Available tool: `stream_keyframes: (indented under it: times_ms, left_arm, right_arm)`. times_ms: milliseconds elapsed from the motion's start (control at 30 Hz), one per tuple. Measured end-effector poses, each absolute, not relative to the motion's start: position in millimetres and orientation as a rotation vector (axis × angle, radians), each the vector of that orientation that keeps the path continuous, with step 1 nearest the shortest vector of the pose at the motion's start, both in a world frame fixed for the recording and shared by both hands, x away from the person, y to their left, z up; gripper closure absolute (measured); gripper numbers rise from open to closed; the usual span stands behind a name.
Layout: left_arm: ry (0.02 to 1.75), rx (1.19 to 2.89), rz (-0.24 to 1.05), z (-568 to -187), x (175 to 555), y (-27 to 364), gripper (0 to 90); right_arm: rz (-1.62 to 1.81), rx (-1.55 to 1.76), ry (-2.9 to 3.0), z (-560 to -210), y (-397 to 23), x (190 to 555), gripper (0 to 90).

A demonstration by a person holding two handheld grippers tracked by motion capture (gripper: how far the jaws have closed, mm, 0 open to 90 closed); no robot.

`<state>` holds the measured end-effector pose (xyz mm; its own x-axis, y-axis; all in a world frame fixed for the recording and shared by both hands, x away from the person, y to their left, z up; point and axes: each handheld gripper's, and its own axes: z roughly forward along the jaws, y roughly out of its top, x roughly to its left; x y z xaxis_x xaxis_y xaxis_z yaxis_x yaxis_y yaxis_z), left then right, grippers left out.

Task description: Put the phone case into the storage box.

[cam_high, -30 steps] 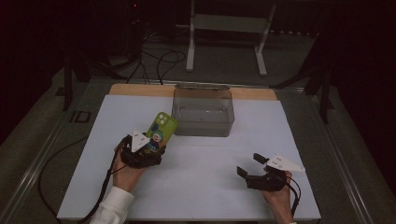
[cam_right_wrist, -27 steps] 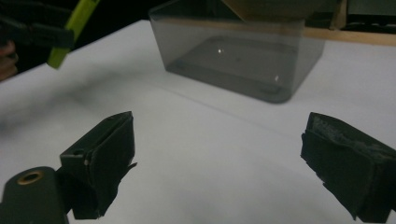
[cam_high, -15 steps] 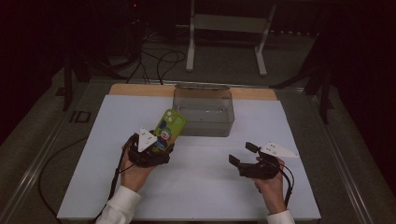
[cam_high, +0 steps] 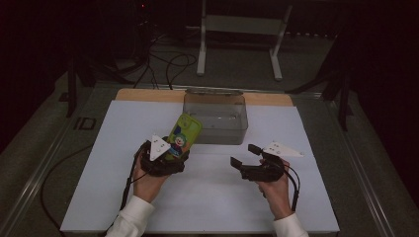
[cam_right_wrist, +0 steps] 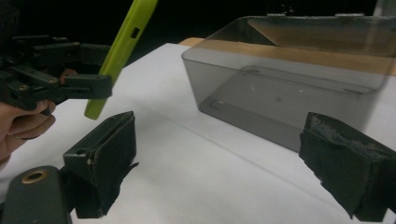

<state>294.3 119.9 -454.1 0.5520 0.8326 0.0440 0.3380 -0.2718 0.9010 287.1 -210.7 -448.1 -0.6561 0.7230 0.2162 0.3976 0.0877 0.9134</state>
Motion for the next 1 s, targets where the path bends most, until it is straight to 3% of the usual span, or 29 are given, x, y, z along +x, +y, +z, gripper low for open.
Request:
stream_keyframes:
  times_ms: [1000]
  left_arm:
    - [0.990, 1.733, 0.642, -449.2, 288.4, 114.9, 15.8]
  right_arm:
    - [1.722, 1.097, 2.094, -427.0, -135.9, 313.1, 13.3]
